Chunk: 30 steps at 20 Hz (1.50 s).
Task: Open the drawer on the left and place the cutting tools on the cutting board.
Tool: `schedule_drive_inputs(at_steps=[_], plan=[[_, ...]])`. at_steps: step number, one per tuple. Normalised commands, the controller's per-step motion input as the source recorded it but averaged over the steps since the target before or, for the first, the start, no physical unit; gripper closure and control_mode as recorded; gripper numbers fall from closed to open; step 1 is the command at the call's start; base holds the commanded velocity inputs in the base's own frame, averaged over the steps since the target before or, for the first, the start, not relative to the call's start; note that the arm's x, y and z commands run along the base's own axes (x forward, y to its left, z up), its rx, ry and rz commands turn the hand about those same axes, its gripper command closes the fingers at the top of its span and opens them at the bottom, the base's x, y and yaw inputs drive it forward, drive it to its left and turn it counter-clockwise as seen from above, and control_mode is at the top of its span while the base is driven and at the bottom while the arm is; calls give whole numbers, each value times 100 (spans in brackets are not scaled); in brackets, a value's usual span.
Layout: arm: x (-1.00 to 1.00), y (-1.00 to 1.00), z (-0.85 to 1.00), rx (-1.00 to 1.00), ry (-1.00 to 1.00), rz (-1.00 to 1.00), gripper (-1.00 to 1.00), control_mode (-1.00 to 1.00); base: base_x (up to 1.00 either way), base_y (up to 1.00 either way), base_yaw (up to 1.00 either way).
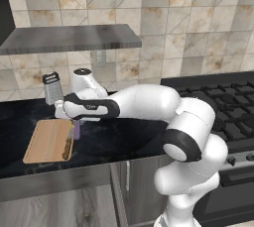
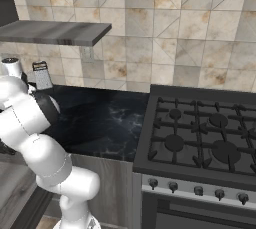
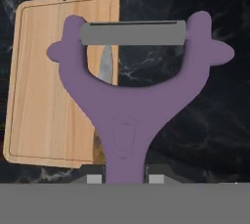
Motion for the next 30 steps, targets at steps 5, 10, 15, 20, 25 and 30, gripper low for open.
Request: schedule_drive_inputs(at_steps=[5, 10, 15, 20, 25, 30], plan=[[7, 44, -3, 0, -2, -19, 100, -100, 0, 0, 0], [13, 29, 0, 0, 1, -12, 100, -100, 0, 0, 0], [7, 20, -2, 1, 3, 0, 100, -100, 0, 0, 0], [0, 2, -21, 4, 0, 3, 100, -100, 0, 0, 0], [1, 4, -31, 1, 0, 2, 100, -100, 0, 0, 0], [0, 3, -31, 0, 0, 0, 100, -100, 0, 0, 0]])
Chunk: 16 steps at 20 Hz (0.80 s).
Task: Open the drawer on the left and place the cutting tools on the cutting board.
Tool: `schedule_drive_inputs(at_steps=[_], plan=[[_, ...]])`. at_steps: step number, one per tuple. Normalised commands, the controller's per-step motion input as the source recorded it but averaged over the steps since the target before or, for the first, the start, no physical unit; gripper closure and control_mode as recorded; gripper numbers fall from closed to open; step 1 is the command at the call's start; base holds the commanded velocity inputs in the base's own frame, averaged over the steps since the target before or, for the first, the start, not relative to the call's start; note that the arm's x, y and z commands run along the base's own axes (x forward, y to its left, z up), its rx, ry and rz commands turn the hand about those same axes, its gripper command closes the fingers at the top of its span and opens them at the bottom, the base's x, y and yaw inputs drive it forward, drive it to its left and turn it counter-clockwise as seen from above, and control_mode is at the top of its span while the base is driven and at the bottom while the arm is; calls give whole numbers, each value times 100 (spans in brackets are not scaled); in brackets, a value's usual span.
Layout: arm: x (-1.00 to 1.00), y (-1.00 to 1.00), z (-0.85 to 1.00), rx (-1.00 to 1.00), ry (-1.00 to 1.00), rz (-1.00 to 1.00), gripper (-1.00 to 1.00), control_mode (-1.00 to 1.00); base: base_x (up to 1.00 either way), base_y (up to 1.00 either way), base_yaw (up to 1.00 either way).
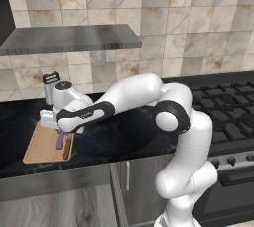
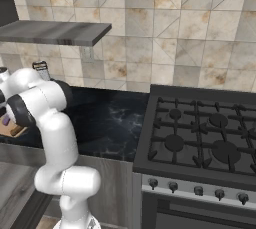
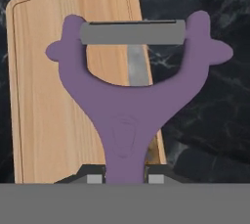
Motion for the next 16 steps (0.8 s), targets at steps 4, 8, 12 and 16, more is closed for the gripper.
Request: schedule_drive_inputs(at_steps=[4, 8, 12, 16], plan=[[11, 19, -3, 0, 0, 0, 100, -100, 0, 0, 0], [31, 20, -2, 0, 0, 0, 100, -100, 0, 0, 0], [31, 30, -8, 0, 0, 0, 100, -100, 0, 0, 0], [15, 35, -9, 0, 0, 0, 100, -100, 0, 0, 0]])
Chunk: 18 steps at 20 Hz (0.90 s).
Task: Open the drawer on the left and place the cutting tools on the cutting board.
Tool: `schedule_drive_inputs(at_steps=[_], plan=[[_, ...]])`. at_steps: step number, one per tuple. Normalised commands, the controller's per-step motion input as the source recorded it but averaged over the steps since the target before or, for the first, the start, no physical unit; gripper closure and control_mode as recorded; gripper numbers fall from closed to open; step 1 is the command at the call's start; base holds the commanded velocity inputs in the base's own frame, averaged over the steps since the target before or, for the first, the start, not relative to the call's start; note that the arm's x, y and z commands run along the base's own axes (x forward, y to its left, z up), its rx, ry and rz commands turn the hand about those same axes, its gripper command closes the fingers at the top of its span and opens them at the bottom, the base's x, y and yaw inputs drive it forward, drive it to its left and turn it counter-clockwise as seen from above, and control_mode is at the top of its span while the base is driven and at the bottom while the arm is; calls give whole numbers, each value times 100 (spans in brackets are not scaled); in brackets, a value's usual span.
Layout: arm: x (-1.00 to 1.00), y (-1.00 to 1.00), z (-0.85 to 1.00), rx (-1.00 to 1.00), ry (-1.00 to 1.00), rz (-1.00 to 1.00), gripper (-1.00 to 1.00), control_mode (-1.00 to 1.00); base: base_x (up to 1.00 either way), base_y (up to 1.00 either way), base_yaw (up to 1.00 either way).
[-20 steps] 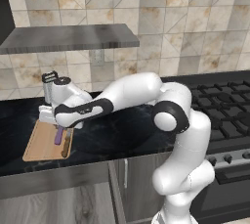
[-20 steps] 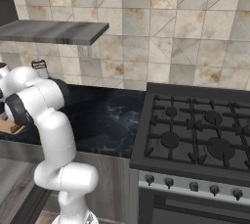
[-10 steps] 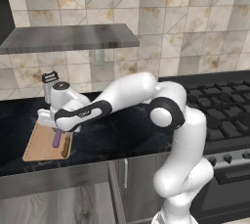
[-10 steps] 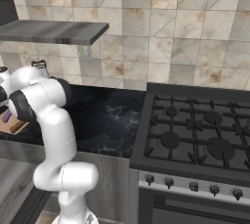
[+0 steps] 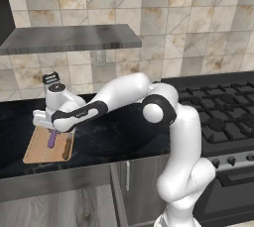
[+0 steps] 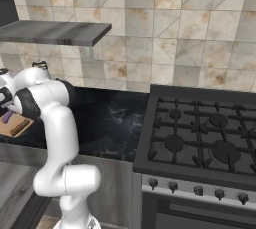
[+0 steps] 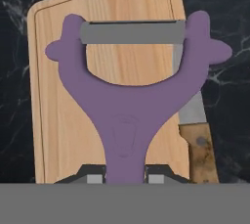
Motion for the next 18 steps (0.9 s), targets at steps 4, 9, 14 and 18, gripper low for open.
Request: schedule_drive_inputs(at_steps=[4, 9, 14, 18], plan=[[1, 23, -16, 0, 0, 0, 100, -100, 0, 0, 0], [0, 0, -29, 0, 0, 0, 100, -100, 0, 0, 0], [0, 1, -39, 0, 1, 0, 100, -100, 0, 0, 0], [0, 4, -16, 0, 4, 0, 100, -100, 0, 0, 0]])
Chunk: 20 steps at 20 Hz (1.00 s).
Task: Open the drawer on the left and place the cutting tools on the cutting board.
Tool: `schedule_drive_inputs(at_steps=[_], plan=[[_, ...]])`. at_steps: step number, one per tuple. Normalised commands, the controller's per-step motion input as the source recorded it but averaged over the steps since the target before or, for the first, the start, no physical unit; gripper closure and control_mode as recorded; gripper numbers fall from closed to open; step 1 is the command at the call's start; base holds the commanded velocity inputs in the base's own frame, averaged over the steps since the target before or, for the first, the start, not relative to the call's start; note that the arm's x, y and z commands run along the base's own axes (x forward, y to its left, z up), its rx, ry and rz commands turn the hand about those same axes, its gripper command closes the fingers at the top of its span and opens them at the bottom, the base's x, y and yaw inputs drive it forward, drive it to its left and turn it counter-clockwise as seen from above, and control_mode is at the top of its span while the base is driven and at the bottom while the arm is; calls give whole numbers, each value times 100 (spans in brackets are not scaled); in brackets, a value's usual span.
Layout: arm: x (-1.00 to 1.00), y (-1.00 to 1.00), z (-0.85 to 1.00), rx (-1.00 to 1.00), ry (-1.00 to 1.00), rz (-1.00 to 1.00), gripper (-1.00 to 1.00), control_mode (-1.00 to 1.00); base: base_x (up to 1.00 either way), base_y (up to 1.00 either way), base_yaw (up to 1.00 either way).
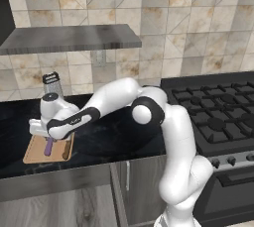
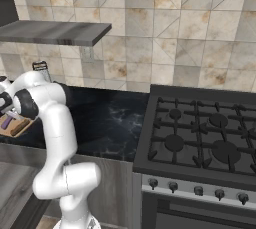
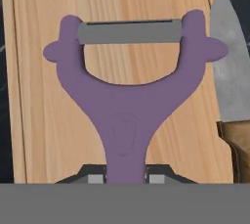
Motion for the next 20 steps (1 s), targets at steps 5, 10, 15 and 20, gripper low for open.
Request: schedule_drive_inputs(at_steps=[5, 10, 15, 20], plan=[[0, 2, 0, 0, 0, 0, -100, -100, 0, 0, 0], [0, 1, 0, 0, 0, 0, -100, -100, 0, 0, 0], [0, 0, 4, 0, 0, 0, -100, -100, 0, 0, 0], [-24, -14, 62, 0, -6, 0, -100, -100, 0, 0, 0]])
